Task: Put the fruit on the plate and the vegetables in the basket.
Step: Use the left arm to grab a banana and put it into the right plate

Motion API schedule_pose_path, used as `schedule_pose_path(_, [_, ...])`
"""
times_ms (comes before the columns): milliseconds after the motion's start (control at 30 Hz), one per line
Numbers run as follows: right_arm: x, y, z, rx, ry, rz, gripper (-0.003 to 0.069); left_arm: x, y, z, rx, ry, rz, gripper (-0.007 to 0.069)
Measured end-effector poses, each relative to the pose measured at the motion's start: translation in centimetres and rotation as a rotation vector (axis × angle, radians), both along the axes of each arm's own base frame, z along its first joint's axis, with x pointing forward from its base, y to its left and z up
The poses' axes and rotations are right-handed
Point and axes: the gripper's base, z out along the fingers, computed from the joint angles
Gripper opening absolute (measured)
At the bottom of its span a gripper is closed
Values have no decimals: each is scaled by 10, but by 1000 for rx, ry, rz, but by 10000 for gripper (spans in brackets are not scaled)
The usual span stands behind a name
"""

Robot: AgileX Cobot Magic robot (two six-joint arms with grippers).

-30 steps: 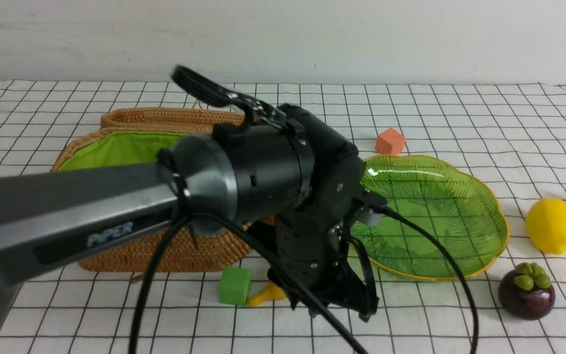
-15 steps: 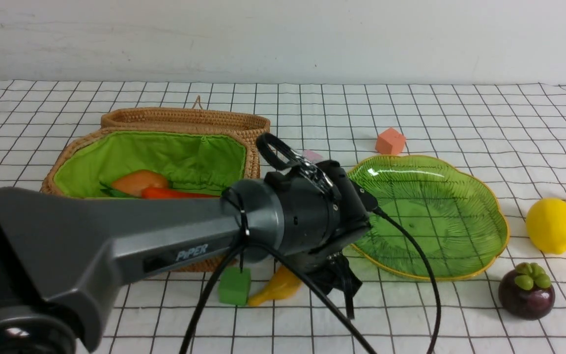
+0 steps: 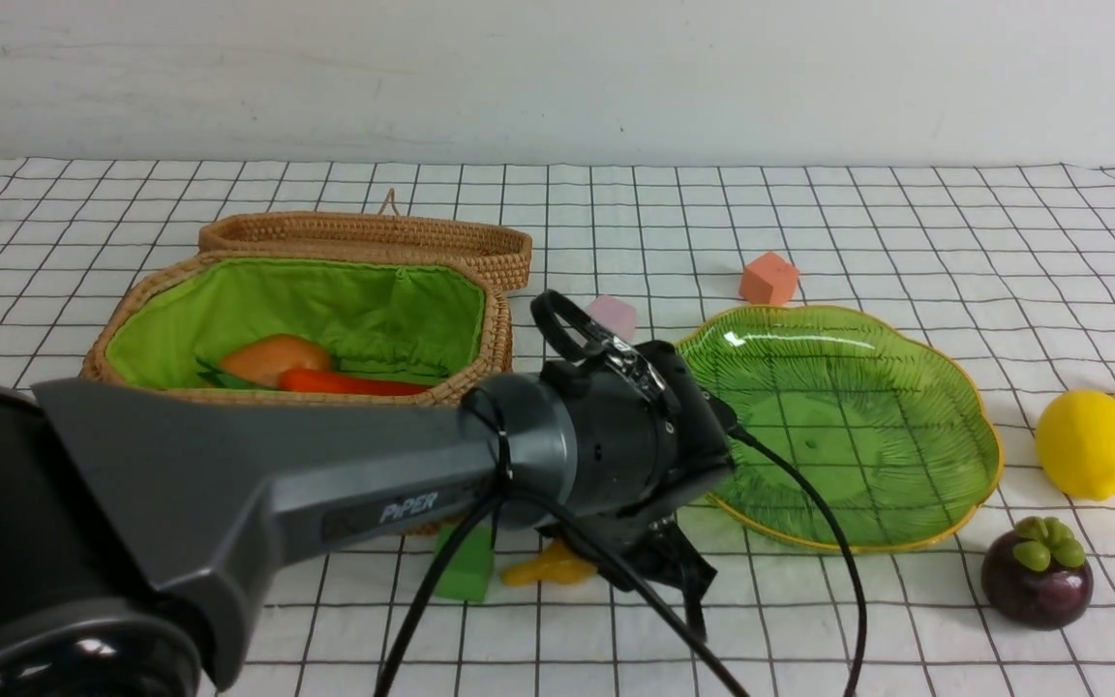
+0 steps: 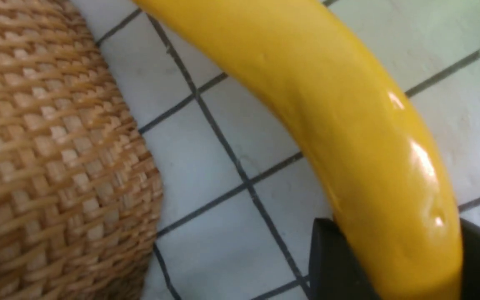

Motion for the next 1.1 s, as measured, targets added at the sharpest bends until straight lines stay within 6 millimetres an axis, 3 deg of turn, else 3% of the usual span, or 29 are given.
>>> schedule_pose_path(200, [0,0,0,-1,2,0,235,-7,3,23,-63,30,53,313])
schedule_pose_path(267, [1,-1,0,-4,-10,-8,235,-15,-2,56,-140,-1,39,313])
schedule_pose_path(333, [2,-2,1,-9,-24,-25,235,-19,-5,70,-163,-20,19,313])
schedule_pose_path(367, [4,-3,2,-7,-35,-43,235,-22,-9,79,-174,-35,-6,313])
schedule_pose_path(400, [7,-6,4,2,-67,-97,235,-32,-16,102,-203,-76,-72,313])
schedule_pose_path(533, [13,-12,9,43,-112,-207,235,-42,-34,132,-236,-170,-268,313])
schedule_pose_path(600, [15,-14,11,61,-120,-241,235,-38,-44,138,-263,-211,-373,313])
schedule_pose_path(767, [15,-14,11,76,-108,-247,235,-12,-61,126,-292,-242,-542,313])
schedule_pose_path(867, [13,-12,9,81,-77,-234,236,11,-71,98,-296,-181,-627,313])
schedule_pose_path(1100, [11,-12,4,64,-26,-225,237,23,-79,59,-227,-101,-712,313])
